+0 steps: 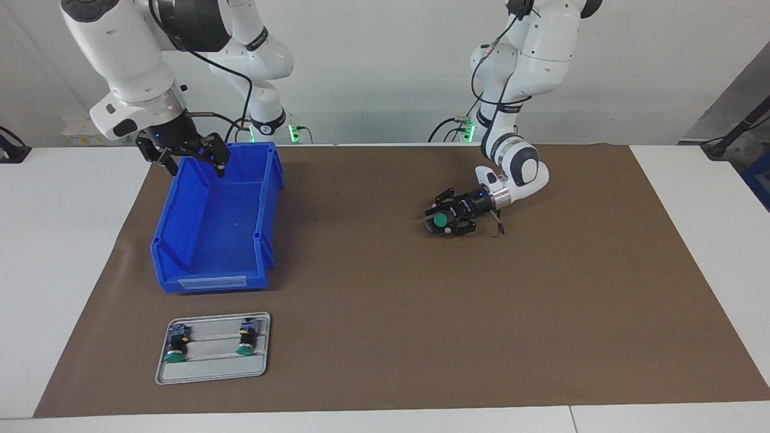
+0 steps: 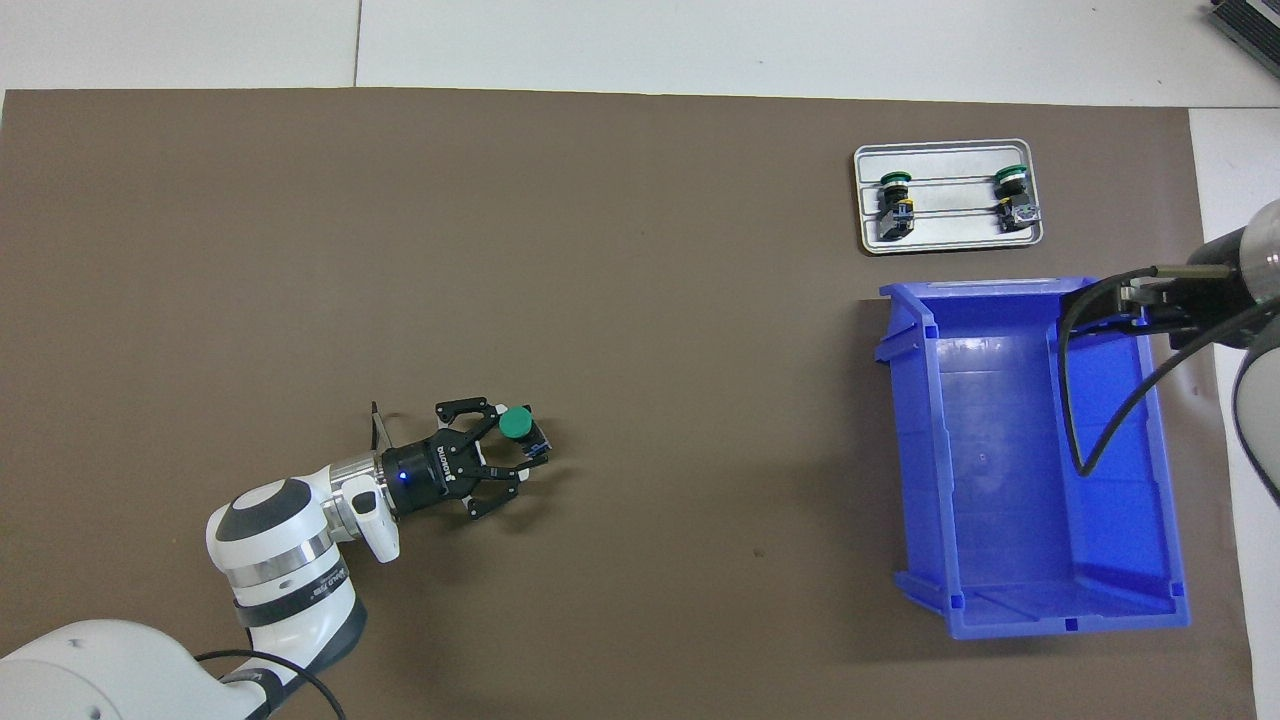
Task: Place and press button with both arms
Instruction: 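Lower the green part onto the table and open the left gripper, then withdraw the open left gripper away from the part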
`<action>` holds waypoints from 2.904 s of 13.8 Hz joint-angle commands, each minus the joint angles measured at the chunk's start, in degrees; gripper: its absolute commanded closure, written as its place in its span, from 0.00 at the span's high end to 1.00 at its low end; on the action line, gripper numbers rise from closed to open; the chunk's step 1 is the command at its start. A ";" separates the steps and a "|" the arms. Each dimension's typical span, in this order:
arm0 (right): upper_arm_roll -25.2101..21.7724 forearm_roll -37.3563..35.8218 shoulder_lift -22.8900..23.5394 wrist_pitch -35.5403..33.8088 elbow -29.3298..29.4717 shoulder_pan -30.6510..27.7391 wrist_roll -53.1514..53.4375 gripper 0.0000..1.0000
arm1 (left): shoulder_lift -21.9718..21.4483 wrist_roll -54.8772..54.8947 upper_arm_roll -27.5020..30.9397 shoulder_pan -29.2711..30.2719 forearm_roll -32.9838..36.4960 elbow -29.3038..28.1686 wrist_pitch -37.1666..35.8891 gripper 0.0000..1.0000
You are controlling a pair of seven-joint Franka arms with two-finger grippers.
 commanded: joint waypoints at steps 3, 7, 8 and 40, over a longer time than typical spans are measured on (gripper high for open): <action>0.15 0.17 -1.07 0.17 -0.89 -0.19 -0.45 1.00 | -0.24 2.77 0.17 -2.54 -1.24 0.39 3.14 0.76; 0.16 0.17 -1.07 0.17 -0.89 -0.19 -0.45 1.00 | -0.60 1.80 0.17 -3.42 -1.24 0.39 4.64 0.83; 0.16 0.17 -1.07 0.17 -0.89 -0.19 -0.45 1.00 | -0.60 1.80 0.17 -3.34 -1.24 0.30 4.64 0.96; 0.16 0.17 -1.07 0.17 -0.89 -0.19 -0.45 1.00 | -11.40 -77.93 0.09 11.25 52.13 27.60 4.39 0.99</action>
